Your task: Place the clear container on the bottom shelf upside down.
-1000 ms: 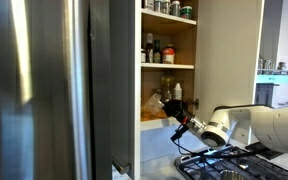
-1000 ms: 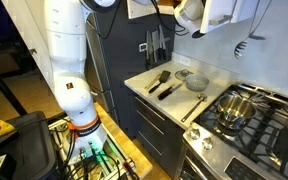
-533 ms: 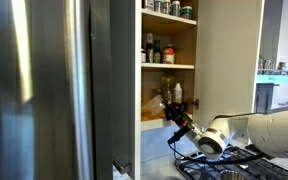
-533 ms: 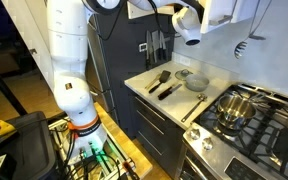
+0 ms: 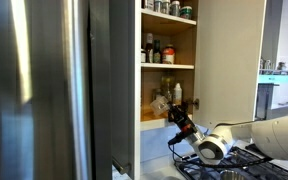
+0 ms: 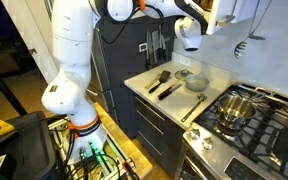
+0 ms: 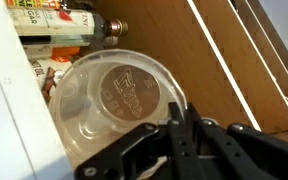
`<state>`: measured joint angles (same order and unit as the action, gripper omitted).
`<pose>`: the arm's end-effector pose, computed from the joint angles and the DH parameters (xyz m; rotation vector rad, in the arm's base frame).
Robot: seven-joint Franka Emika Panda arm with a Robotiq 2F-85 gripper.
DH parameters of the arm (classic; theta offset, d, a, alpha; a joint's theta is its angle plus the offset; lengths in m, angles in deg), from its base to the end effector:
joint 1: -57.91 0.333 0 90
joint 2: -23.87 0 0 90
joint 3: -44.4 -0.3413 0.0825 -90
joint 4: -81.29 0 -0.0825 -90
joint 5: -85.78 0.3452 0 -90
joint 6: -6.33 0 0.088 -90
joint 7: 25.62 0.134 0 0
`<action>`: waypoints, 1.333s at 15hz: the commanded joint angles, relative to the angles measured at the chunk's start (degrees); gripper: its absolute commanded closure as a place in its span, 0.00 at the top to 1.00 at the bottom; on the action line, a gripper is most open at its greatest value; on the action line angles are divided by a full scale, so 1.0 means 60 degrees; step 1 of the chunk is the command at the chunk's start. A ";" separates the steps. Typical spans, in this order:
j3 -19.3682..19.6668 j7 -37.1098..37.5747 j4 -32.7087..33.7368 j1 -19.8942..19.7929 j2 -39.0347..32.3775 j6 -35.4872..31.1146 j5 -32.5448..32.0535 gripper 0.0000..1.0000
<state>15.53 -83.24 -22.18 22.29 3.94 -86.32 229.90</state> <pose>0.6535 -0.0576 0.5765 -0.6657 0.3204 -0.8979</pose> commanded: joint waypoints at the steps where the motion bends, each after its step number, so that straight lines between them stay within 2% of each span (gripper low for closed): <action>1: -0.0732 -0.0159 -0.0049 -0.0460 -0.0358 0.0329 0.0000 0.02; 2: -0.0363 -0.0033 0.0000 -0.0169 -0.0149 0.0049 0.0000 0.02; 3: -0.0408 -0.0040 -0.0001 -0.0168 -0.0189 0.0062 0.0000 0.09; 9: -0.0390 -0.0040 0.0012 -0.0146 -0.0183 0.0062 0.0000 0.09; 10: -0.0390 -0.0040 0.0012 -0.0147 -0.0183 0.0062 0.0000 0.02; 12: -0.0829 -0.0059 0.0063 -0.0448 -0.0439 0.0125 0.0000 0.02; 15: -0.1120 -0.0079 0.0079 -0.0592 -0.0617 0.0148 0.0000 0.02; 20: -0.1303 -0.0172 0.0090 -0.0646 -0.0812 0.0151 0.0000 0.02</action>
<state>9.03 -83.46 -21.84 19.38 0.67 -85.88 229.90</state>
